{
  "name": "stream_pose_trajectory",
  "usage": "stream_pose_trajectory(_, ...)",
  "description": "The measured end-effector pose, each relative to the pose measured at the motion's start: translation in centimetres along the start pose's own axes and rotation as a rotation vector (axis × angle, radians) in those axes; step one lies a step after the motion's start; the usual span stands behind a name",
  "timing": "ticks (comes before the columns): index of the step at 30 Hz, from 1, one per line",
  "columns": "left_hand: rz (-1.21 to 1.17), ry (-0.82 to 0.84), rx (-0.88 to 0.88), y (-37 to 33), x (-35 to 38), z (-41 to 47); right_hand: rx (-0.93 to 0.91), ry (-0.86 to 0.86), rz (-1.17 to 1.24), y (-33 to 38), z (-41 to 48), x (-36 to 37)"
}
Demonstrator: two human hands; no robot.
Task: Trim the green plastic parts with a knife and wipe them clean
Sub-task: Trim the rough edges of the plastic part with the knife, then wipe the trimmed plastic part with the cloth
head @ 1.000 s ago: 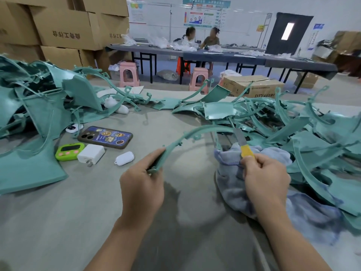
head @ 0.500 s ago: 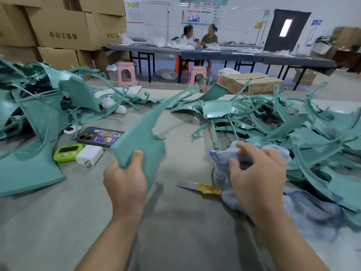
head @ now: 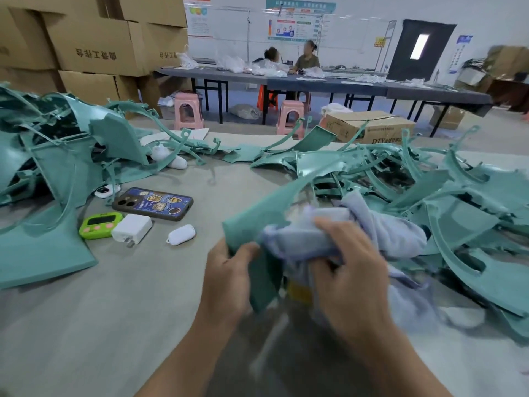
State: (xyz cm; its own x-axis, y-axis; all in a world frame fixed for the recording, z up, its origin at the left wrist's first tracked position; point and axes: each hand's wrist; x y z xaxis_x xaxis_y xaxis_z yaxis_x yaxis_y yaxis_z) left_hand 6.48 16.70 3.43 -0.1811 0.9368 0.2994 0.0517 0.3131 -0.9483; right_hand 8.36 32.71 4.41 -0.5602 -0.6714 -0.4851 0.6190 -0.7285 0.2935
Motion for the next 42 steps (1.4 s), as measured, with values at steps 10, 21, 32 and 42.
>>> stream_pose_trajectory(10, 0.096, 0.085, -0.101, 0.9, 0.3, -0.3, 0.059, 0.178, -0.064, 0.4, 0.5, 3.5)
stream_pose_trajectory(21, 0.384, 0.067, 0.055, 0.9, 0.4, -0.7, 0.382, -0.013, -0.238, -1.3, 3.0, 3.7)
stream_pose_trajectory(32, 0.197, -0.026, -0.006, 1.4, -0.4, 0.1, -0.055, 0.201, 0.057, 2.2, 1.1, 3.3)
stream_pose_trajectory(42, 0.644, -0.034, 0.485, 0.9, -0.9, -1.6, 0.399, -0.079, -0.311, -4.8, 3.3, 0.5)
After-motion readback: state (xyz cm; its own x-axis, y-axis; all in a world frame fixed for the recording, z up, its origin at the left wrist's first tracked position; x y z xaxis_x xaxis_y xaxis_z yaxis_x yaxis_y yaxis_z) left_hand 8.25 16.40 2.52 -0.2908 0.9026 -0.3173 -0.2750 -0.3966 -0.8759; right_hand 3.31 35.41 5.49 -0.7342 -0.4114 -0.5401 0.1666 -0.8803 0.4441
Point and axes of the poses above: each hand's wrist, its own z-axis towards the middle knuckle, its own x-axis out of the palm, y = z × x, and after that the axes turned 15 degrees about -x, right-handed
